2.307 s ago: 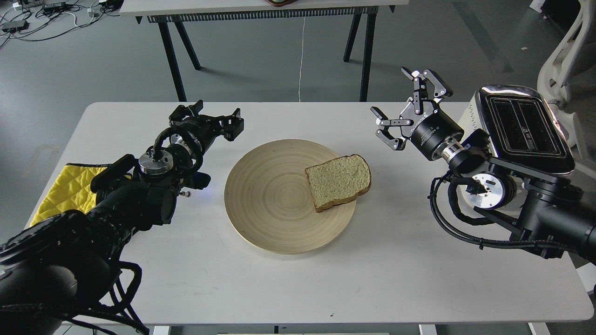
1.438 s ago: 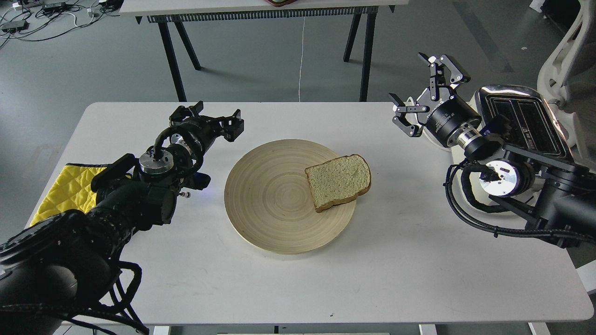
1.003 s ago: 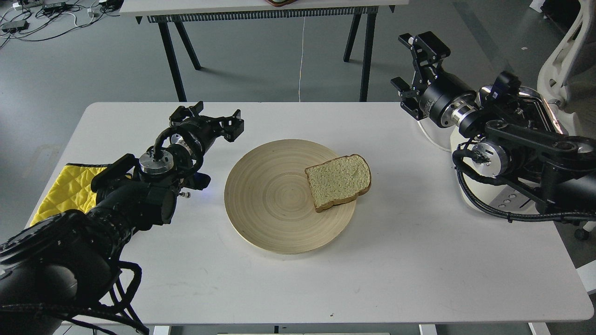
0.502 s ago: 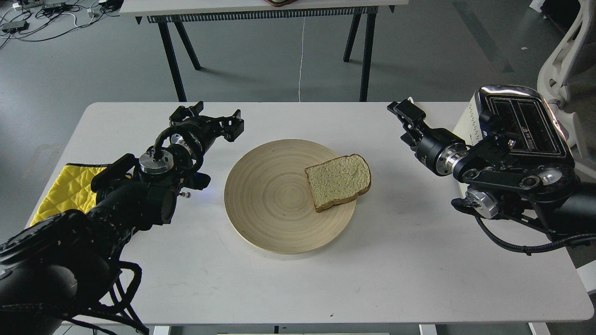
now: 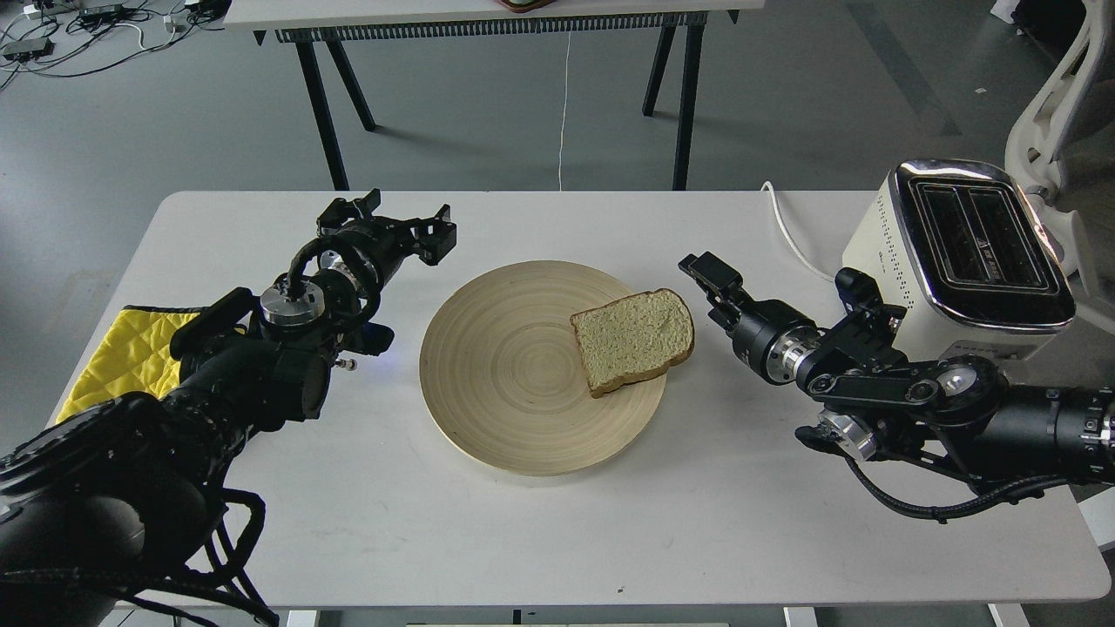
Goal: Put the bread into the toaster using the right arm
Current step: 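Close the right gripper on the edge of the bread slice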
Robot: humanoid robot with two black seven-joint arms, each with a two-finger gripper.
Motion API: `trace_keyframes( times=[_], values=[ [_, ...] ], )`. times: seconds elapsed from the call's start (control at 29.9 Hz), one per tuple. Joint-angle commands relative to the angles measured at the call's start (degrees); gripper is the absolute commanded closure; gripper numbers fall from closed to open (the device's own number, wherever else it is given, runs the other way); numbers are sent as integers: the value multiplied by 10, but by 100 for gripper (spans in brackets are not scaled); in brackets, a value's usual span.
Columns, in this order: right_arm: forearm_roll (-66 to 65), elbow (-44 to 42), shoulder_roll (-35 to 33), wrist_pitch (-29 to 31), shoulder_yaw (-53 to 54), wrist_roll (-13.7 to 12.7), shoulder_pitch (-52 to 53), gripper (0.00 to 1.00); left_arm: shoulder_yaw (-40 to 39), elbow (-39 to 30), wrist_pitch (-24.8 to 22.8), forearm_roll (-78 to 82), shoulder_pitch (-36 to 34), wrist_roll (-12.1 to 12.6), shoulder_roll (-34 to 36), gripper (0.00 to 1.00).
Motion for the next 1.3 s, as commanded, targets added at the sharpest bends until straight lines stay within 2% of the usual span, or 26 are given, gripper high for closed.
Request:
trace_keyframes(
  times=[0.0,0.13,0.37,0.5,1.07,1.27],
  values=[
    [1,0,7,0,-21,0,1,13,0,0,0,0,0,0,0,0],
    [1,0,8,0,-26,0,-1,16,0,0,0,0,0,0,0,0],
    [0,5,9,0,-26,0,-2,28,0,0,0,0,0,0,0,0],
    [1,3,9,0,-25,0,-3,51,0,0,0,0,0,0,0,0],
    [1,4,16,1,-23,0,-3,54,0,0,0,0,0,0,0,0],
    [1,4,18,1,-23,0,-3,60,0,0,0,0,0,0,0,0]
  ],
)
